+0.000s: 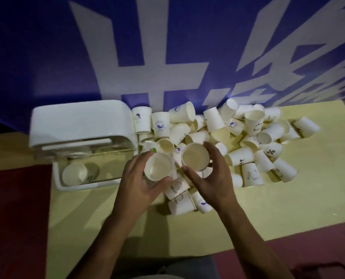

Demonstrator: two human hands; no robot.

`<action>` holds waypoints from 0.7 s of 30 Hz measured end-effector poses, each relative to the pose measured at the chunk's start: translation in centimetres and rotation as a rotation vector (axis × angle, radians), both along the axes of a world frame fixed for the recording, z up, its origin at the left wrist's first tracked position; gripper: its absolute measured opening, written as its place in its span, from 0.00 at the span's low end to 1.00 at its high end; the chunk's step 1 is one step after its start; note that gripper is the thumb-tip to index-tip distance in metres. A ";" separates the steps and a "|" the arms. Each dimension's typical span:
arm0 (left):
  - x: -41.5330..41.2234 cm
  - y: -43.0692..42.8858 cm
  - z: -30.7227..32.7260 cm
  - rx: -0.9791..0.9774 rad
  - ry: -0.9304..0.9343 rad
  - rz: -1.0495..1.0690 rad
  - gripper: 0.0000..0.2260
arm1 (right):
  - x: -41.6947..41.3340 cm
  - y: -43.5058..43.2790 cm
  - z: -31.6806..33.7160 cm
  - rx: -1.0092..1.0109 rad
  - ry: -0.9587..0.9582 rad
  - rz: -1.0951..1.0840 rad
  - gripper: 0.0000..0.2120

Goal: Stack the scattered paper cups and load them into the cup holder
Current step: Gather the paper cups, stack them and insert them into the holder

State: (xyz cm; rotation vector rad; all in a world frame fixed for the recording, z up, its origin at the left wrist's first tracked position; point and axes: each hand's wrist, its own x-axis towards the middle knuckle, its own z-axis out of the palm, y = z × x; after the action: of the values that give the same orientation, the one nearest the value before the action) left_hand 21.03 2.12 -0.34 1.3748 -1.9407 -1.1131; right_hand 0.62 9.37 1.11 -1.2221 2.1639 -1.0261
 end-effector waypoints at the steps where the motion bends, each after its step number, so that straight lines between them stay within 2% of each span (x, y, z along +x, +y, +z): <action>1: 1.4 -0.1 0.0 0.004 0.007 0.007 0.33 | 1.3 -0.3 0.0 0.002 -0.008 0.014 0.38; 12: 18.1 -1.7 -0.2 -0.002 -0.013 0.152 0.33 | 18.2 -4.3 -0.6 -0.014 -0.092 0.189 0.35; 21: 23.3 -4.0 -1.4 -0.031 -0.005 0.233 0.30 | 23.8 -6.0 -1.5 0.015 -0.073 0.215 0.35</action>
State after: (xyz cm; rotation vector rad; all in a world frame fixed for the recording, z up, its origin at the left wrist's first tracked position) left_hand 44.35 -1.88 -1.77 1.5426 -1.7402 -0.9654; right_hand 24.38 3.37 -0.36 -1.3544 1.9332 -0.9471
